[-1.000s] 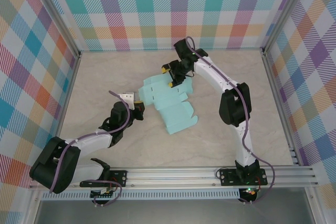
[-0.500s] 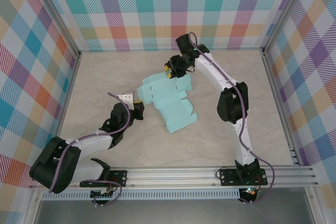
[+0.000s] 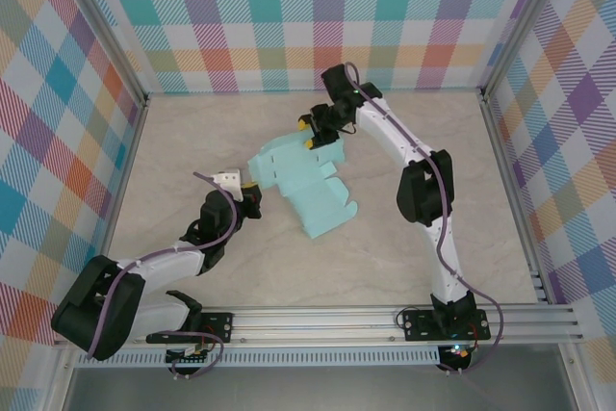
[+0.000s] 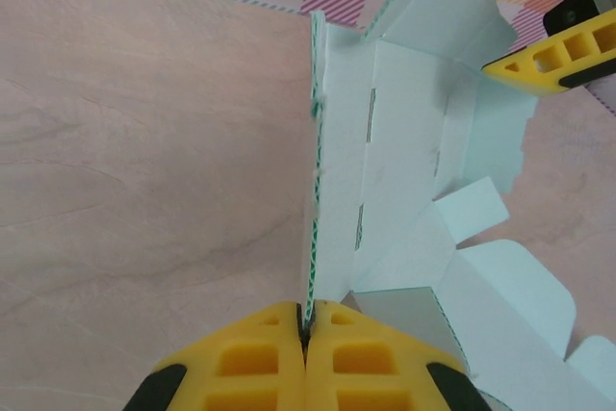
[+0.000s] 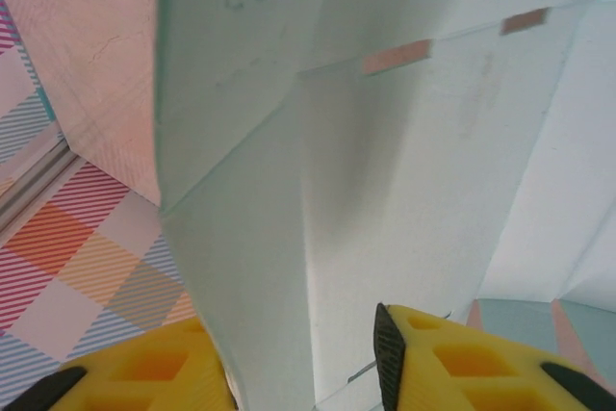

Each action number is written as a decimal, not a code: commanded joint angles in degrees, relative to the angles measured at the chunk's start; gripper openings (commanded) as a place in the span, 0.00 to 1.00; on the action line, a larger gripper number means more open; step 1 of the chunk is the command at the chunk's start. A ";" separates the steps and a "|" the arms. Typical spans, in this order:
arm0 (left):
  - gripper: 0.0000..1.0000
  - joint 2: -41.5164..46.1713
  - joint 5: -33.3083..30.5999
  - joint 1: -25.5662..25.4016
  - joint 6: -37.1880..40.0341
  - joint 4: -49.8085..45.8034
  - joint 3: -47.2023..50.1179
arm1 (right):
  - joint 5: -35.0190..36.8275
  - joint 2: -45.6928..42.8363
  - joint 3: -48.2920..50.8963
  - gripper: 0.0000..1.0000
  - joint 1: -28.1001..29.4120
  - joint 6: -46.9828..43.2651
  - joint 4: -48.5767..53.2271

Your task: Fold the paper box

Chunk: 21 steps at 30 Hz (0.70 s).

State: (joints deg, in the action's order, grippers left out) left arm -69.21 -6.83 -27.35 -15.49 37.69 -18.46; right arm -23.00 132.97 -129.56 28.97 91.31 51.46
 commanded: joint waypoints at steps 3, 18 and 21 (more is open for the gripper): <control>0.00 2.22 -1.74 -0.79 0.31 3.56 0.51 | -1.60 1.64 -1.65 0.30 0.38 1.46 0.95; 0.67 2.85 -2.53 -0.90 -7.67 -3.38 1.90 | 1.43 -1.73 0.53 0.00 -0.82 -15.76 2.95; 0.78 9.93 -1.99 -0.86 -7.90 -9.57 1.90 | 1.33 -5.13 5.75 0.00 -1.37 -23.33 -1.84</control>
State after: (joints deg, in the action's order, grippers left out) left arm -65.04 -8.51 -28.01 -21.54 33.54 -16.88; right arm -22.13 132.92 -127.63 28.29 78.17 52.03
